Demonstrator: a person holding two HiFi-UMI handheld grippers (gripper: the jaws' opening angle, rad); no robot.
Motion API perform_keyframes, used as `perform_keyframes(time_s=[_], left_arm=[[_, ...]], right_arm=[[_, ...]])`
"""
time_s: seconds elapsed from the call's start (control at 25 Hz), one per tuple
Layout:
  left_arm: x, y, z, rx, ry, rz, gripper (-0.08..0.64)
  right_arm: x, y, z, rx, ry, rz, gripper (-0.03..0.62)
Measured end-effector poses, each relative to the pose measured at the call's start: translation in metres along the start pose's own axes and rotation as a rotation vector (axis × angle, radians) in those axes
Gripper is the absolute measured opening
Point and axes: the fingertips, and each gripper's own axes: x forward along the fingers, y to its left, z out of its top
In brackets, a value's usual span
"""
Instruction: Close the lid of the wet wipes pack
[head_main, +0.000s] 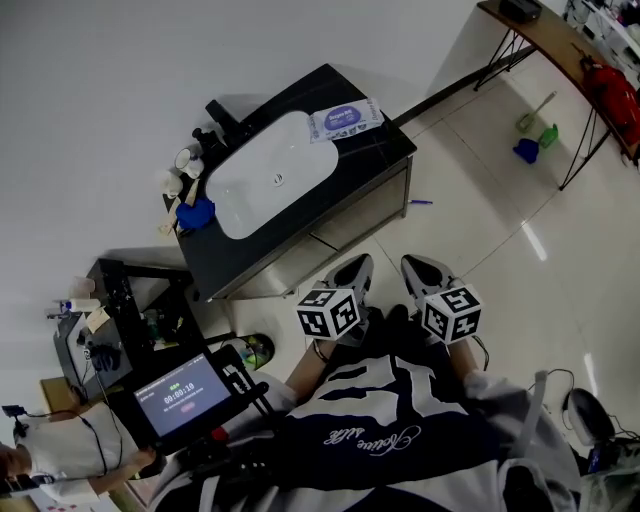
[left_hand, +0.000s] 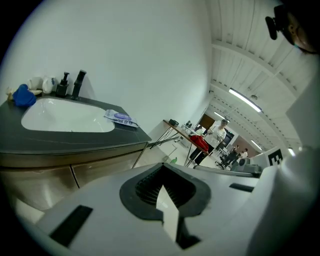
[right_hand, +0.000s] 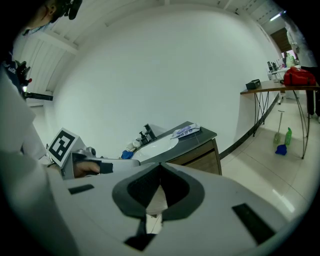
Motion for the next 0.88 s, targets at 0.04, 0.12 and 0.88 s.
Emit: perform_keyframes(time_s=[0.04,0.12,0.88], left_arm=[[-0.007,-0.004,0.0,0.022,-0.006,-0.001,-0.002],[-0.021,-0.012,0.0,0.042,-0.026,-0.013,-0.002],[-0.102,0.026,0.013,0.074,-0.095,-0.062,-0.002]], right_arm=[[-0.004,0.006,-0.002,-0.007,-0.003,0.001,-0.002],[-0.011,0.019,-0.003,-0.023,-0.012,0.003,-0.002],[0.02,0.11,-0.001,-0.081,-0.065,0.013,-0.002]])
